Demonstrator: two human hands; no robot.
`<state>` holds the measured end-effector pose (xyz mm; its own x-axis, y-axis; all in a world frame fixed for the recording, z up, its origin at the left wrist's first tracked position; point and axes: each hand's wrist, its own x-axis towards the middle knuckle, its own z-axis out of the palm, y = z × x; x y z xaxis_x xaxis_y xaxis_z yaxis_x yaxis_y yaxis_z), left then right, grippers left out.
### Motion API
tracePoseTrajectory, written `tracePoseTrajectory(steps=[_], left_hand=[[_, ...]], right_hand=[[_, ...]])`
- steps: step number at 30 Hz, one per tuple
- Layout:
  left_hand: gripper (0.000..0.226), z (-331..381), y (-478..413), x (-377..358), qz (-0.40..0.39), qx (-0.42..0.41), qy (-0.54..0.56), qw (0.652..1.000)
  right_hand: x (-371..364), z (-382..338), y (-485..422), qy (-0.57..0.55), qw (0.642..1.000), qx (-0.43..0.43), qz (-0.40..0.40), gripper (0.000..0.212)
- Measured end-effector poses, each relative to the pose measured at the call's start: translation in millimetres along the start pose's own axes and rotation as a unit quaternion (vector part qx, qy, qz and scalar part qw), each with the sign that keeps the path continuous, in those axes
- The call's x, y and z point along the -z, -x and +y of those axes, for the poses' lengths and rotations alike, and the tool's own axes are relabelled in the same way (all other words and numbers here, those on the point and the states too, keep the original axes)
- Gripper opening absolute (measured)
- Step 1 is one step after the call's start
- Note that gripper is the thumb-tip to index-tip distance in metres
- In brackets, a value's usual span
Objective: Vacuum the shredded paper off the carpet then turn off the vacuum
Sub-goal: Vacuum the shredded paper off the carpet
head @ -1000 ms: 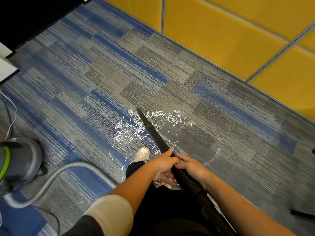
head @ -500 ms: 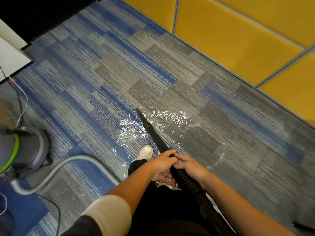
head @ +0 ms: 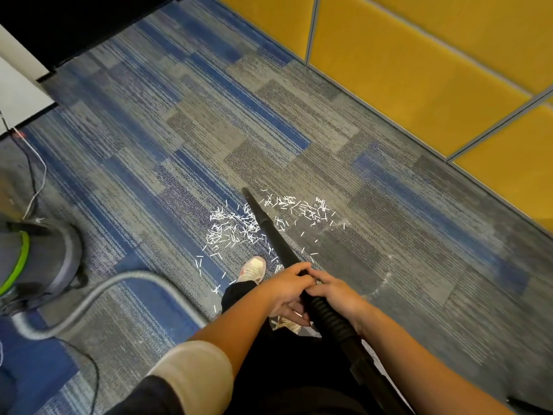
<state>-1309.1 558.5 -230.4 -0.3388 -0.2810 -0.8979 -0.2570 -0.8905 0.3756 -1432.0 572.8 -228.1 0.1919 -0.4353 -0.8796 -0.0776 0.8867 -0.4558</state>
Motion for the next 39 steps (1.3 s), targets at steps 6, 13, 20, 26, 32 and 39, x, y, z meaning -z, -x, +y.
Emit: tracePoseTrajectory(steps=[6, 13, 20, 26, 32, 39], left_hand=[[0.043, -2, 4, -1, 0.000, 0.005, 0.000, 1.000], [0.045, 8, -8, -30, -0.029, 0.005, -0.041, 0.999], [0.048, 2, -8, -44, -0.037, 0.008, -0.046, 0.998], [0.038, -5, 1, -33, -0.020, 0.005, -0.037, 0.999], [0.036, -3, 12, -21, -0.024, 0.003, -0.037, 0.999], [0.044, -12, 25, 9, -0.041, 0.008, -0.035, 0.998]], right_hand=[[-2, 0, 7, -0.013, 0.999, -0.005, -0.030, 0.054], [24, 8, 24, 0.004, 0.999, 0.024, 0.035, 0.051], [28, 19, 36, -0.067, 0.997, 0.016, 0.039, 0.053], [17, 20, 30, -0.060, 0.998, 0.005, 0.004, 0.055], [6, 17, 28, -0.063, 0.998, 0.006, 0.000, 0.055], [-29, 20, 25, -0.067, 0.997, 0.013, 0.021, 0.050]])
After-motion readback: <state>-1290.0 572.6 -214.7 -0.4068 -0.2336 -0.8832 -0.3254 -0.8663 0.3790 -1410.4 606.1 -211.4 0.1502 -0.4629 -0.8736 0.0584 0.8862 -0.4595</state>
